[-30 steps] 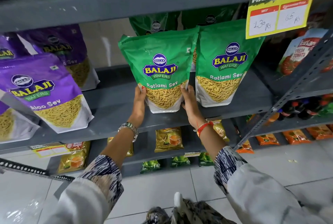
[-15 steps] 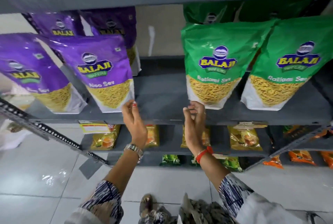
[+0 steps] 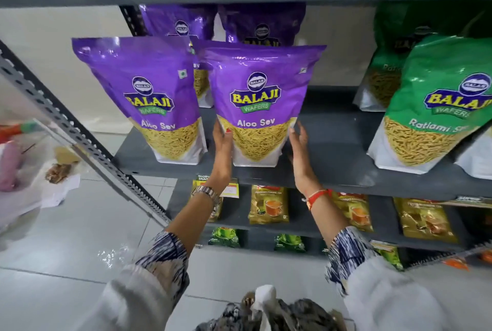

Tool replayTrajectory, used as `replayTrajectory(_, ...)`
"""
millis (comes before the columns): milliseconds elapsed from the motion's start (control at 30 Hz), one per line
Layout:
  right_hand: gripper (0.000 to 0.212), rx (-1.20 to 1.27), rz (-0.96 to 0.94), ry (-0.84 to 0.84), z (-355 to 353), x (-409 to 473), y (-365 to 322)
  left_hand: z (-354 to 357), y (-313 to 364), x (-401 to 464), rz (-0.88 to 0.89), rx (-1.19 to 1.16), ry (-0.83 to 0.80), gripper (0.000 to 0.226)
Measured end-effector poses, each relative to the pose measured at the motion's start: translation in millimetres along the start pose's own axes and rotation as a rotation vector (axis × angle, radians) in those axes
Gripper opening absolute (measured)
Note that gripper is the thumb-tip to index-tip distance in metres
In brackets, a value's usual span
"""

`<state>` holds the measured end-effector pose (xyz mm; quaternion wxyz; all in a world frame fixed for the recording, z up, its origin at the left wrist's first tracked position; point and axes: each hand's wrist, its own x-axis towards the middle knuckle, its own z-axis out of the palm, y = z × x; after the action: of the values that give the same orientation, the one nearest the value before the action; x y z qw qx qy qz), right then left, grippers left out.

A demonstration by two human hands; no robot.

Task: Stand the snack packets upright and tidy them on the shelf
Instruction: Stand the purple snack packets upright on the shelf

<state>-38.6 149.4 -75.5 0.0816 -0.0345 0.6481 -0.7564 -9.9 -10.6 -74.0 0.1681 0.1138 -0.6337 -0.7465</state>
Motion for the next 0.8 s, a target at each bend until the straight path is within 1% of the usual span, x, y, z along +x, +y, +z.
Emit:
replayTrajectory(33,0.059,-0.001,0.001,-0.032,6.9,-0.6,-0.9,-3.1,0.6,3.3,-0.016,-0.022,-0.020,0.059)
replayTrajectory(67,0.056,-0.010,0.005,-0.047,12.8,-0.1,0.1,-6.1,1.6,5.2,-0.025,-0.032,-0.039,0.057)
replayTrajectory(167,0.032,-0.011,0.023,-0.052,20.2,1.1,-2.3,-10.9,1.3,9.0,-0.028,0.006,-0.101,0.059)
replayTrajectory(200,0.032,-0.017,0.029,-0.055,21.0,0.8,-1.4,-11.6,4.1,8.1,-0.032,0.020,-0.117,0.063)
replayTrajectory(233,0.036,-0.023,0.035,-0.059,22.3,0.2,-1.6,-11.5,5.7,8.4,-0.041,0.021,-0.121,0.064)
replayTrajectory(300,0.051,-0.029,0.036,-0.067,27.9,-2.5,-3.9,-13.2,6.7,10.1,-0.055,0.020,-0.102,0.056)
replayTrajectory(400,0.102,-0.025,0.012,-0.052,34.4,-6.5,-9.5,-18.1,5.5,13.8,-0.068,0.000,-0.110,0.053)
replayTrajectory(433,0.106,-0.020,0.013,-0.050,36.8,-7.3,-11.9,-20.3,5.4,14.3,-0.075,0.007,-0.118,0.055)
replayTrajectory(500,0.098,-0.015,0.017,-0.052,39.2,-6.0,-13.3,-23.7,5.1,13.8,-0.097,0.032,-0.124,0.057)
replayTrajectory(567,0.107,-0.013,0.032,-0.053,41.4,-4.7,-15.1,-26.1,5.1,15.6,-0.116,0.040,-0.108,0.058)
replayTrajectory(633,0.106,-0.005,0.018,-0.039,42.4,-4.4,-14.1,-28.3,4.8,15.4,-0.128,0.049,-0.100,0.058)
replayTrajectory(700,0.116,-0.011,0.022,-0.035,41.7,-2.9,-13.2,-28.8,5.1,14.9,-0.131,0.051,-0.105,0.058)
replayTrajectory(800,0.113,-0.026,0.009,-0.040,40.6,-0.8,-11.8,-29.6,5.7,13.2,-0.126,0.059,-0.091,0.058)
